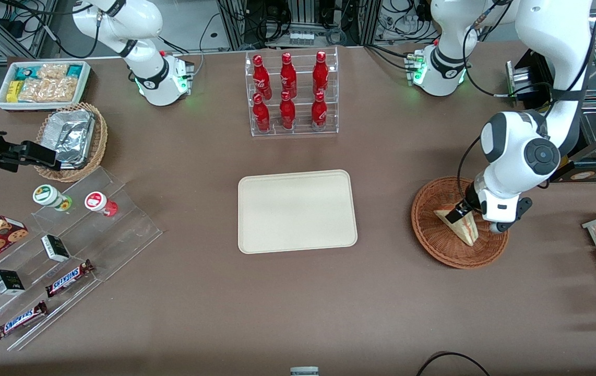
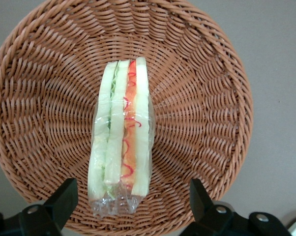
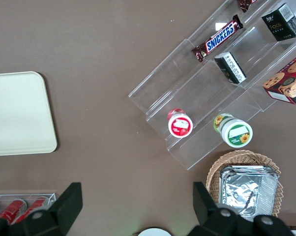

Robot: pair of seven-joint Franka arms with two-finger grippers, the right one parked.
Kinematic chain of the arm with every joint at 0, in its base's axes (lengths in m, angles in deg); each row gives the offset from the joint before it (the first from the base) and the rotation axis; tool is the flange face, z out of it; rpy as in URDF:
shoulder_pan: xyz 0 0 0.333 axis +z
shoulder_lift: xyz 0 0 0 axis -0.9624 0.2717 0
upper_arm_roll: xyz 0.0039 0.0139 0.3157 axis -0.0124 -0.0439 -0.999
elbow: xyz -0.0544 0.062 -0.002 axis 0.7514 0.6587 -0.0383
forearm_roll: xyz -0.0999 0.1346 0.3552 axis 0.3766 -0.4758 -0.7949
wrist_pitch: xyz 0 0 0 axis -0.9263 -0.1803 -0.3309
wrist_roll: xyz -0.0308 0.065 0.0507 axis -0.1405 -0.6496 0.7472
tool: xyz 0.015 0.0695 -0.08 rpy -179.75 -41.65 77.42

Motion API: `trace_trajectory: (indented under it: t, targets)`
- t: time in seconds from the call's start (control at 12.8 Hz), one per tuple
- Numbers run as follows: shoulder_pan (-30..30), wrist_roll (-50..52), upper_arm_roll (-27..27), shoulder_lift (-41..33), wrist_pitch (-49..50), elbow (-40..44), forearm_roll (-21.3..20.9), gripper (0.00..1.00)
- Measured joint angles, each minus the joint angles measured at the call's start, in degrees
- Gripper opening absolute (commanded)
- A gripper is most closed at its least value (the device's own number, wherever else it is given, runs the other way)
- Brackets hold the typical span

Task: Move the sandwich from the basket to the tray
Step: 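Close the left gripper on the wrapped sandwich, then lift the sandwich and carry it with the left gripper over the cream tray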

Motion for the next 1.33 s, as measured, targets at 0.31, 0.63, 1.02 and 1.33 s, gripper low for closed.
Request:
trace_trajectory:
  t: [0.31, 0.63, 1.02, 1.33]
  targets:
    - [0.0, 0.0, 0.0, 2.0, -2.2, -0.1, 0.0, 1.00]
    - [0.0, 0.0, -0.2, 4.2, -4.3, -0.1, 0.0, 0.51]
    - [0.1, 0.0, -0.4, 4.6, -4.4, -0.2, -3.0, 0.00]
    - [0.1, -0.5, -0.3, 4.1, -1.7, 0.3, -5.4, 0.00]
